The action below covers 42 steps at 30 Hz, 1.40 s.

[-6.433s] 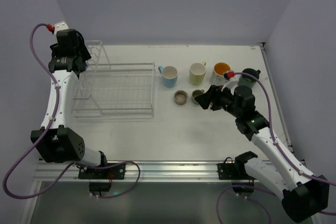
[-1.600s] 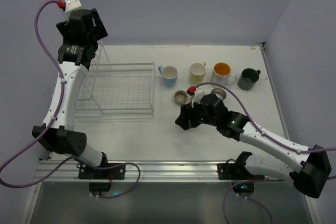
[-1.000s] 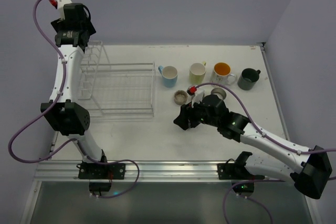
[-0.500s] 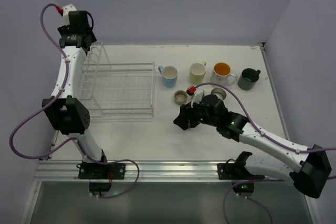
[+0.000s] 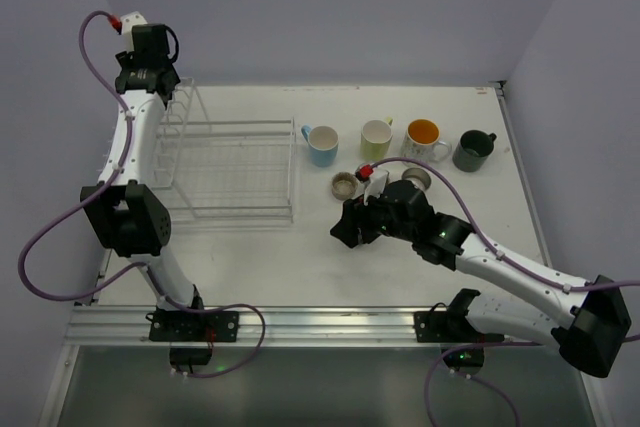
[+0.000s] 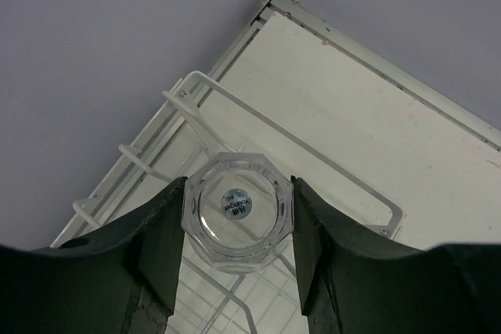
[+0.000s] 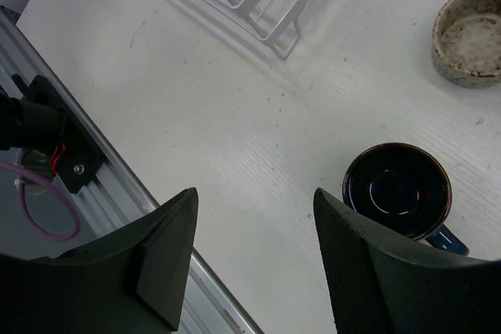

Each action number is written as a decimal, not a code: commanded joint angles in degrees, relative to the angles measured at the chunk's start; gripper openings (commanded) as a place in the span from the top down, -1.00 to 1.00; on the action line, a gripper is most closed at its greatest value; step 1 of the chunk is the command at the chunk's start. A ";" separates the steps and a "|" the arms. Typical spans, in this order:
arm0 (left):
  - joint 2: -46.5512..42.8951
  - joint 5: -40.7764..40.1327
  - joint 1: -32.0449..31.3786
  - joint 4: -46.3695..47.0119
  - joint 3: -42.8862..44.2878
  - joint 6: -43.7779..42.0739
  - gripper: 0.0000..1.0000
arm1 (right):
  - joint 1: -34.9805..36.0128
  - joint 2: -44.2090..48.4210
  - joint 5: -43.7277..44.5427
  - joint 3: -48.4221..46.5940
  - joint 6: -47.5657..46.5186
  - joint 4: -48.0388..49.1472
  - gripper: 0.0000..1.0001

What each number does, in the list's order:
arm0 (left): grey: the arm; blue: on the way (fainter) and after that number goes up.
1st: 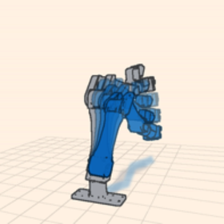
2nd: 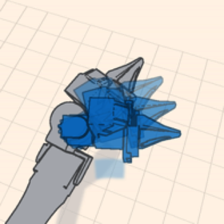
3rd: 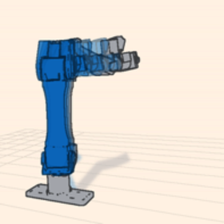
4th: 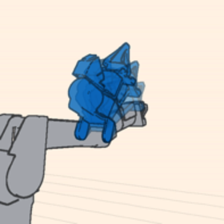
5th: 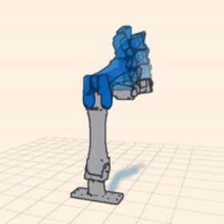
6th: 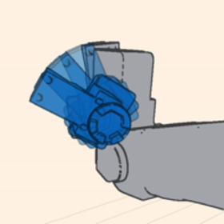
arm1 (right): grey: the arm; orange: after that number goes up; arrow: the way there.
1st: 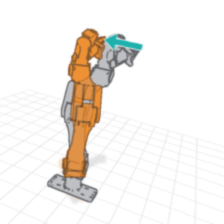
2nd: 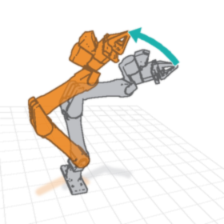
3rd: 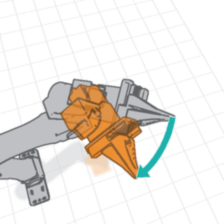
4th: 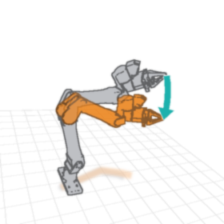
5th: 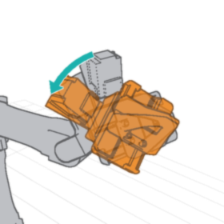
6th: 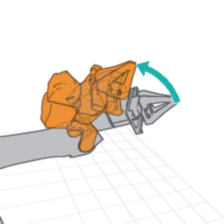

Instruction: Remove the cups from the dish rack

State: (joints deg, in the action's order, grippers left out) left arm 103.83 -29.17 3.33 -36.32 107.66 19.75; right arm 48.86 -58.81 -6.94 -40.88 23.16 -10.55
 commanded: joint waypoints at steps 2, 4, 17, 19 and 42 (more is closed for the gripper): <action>-4.07 3.15 0.45 2.21 0.54 0.20 0.44 | 0.36 2.20 1.31 0.10 0.39 3.60 -0.26; -6.26 5.25 0.36 2.74 0.97 0.90 0.47 | 0.36 3.25 1.31 0.45 1.27 5.09 -0.26; -28.32 23.70 -4.20 11.96 -12.90 8.36 0.56 | 0.36 14.59 6.15 1.07 8.04 11.94 -0.27; -33.33 29.92 -7.98 15.56 -18.06 10.30 0.56 | 0.36 16.00 5.01 0.72 9.62 14.40 -0.27; -66.82 52.64 -24.16 66.37 -75.65 44.76 0.64 | 0.71 6.34 -8.62 1.33 22.54 41.48 -0.28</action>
State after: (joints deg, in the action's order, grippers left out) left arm 38.44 23.57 -19.38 20.86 34.04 59.92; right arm 49.06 -51.09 -13.28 -38.74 43.09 25.12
